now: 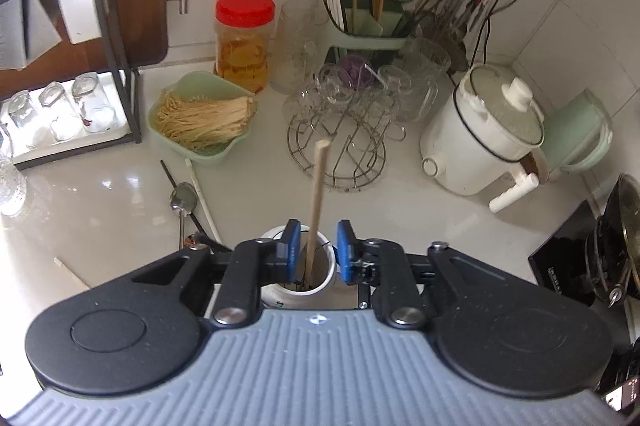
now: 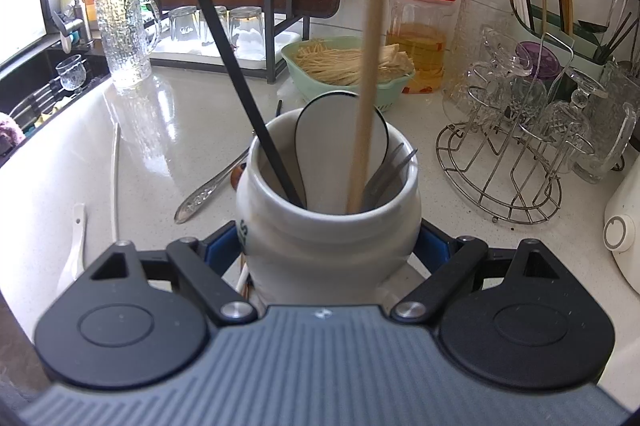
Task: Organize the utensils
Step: 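Lower the wooden chopstick into the mug and open the left tool, then move the left tool down to the white ceramic spoon on the counter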
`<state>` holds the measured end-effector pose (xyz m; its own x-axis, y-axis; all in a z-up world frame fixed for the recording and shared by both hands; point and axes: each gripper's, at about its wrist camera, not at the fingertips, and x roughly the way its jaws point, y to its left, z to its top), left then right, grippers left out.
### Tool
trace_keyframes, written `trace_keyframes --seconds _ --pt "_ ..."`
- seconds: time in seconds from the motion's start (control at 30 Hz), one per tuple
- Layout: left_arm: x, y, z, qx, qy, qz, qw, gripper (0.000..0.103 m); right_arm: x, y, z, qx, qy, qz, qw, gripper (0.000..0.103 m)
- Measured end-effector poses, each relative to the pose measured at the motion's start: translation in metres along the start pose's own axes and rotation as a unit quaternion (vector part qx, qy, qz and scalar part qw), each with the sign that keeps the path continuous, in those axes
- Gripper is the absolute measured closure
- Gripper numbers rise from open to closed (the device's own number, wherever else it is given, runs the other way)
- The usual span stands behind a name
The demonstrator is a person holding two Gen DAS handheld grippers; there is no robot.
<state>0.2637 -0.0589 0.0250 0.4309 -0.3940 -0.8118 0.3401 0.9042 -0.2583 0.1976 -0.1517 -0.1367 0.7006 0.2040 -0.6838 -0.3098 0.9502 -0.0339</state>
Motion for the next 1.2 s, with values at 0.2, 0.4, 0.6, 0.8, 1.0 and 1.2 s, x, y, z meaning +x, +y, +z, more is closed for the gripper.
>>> trace_keyframes --seconds 0.2,0.4,0.6,0.8,1.0,1.2 --pt "-0.033 0.016 -0.011 -0.034 -0.026 0.011 0.999 0.065 0.0 0.001 0.001 0.004 0.002 -0.005 1.0 0.011" --pt "-0.055 0.036 -0.03 -0.056 -0.045 0.025 0.9971 0.064 0.001 0.001 0.002 0.005 0.008 -0.007 1.0 0.011" --pt "-0.062 0.064 -0.054 -0.096 -0.052 0.044 0.9931 0.064 0.002 0.002 0.004 0.007 0.015 -0.011 1.0 0.011" --pt "-0.053 0.11 -0.088 -0.173 -0.036 0.06 0.9824 0.064 0.003 0.003 0.005 0.004 0.021 -0.012 1.0 0.011" --pt "-0.029 0.156 -0.134 -0.249 -0.006 0.089 0.9645 0.064 0.003 0.003 0.005 0.003 0.027 -0.014 1.0 0.011" --pt "-0.002 0.191 -0.167 -0.303 0.026 0.112 0.9461 0.064 0.003 0.003 0.007 0.0 0.037 -0.012 0.999 0.011"
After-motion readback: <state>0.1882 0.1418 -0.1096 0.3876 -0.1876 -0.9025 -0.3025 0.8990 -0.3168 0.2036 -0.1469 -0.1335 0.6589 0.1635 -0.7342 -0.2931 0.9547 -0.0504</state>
